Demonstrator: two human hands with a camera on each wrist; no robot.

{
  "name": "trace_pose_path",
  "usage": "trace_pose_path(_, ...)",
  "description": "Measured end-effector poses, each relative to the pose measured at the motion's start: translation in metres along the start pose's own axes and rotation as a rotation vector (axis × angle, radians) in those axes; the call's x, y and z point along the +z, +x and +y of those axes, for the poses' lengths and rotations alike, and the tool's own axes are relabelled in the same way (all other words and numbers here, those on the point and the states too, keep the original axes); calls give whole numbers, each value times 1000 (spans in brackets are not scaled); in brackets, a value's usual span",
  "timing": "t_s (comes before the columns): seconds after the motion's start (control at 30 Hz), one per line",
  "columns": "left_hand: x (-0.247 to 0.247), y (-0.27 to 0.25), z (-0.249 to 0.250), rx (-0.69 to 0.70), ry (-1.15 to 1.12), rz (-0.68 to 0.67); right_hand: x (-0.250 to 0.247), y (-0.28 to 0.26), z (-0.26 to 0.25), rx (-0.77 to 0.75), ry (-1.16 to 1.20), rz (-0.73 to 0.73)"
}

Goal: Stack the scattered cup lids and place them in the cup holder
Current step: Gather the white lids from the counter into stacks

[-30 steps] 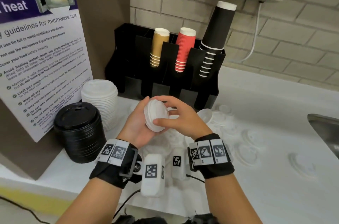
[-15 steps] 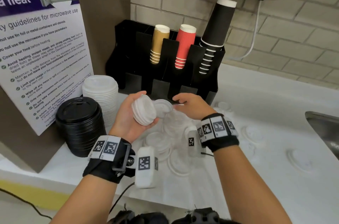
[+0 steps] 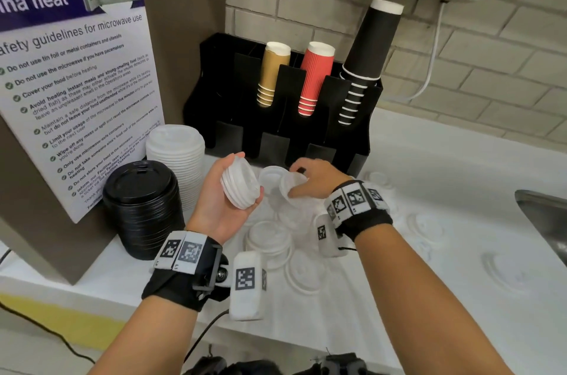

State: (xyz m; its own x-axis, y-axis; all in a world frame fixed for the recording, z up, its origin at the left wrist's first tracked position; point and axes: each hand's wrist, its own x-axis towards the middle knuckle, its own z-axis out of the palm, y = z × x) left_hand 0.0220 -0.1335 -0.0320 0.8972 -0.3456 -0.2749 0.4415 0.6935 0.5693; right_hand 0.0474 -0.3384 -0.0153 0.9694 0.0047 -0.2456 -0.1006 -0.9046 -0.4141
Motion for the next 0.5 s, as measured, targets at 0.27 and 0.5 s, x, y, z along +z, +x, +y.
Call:
trace_pose_path(0.27, 3, -4, 0, -92, 154, -178, 2, -52, -33, -336, 649, 86)
trace_pose_path(0.5, 9, -1, -1, -76, 212, -184, 16, -57, -48, -470, 633, 141)
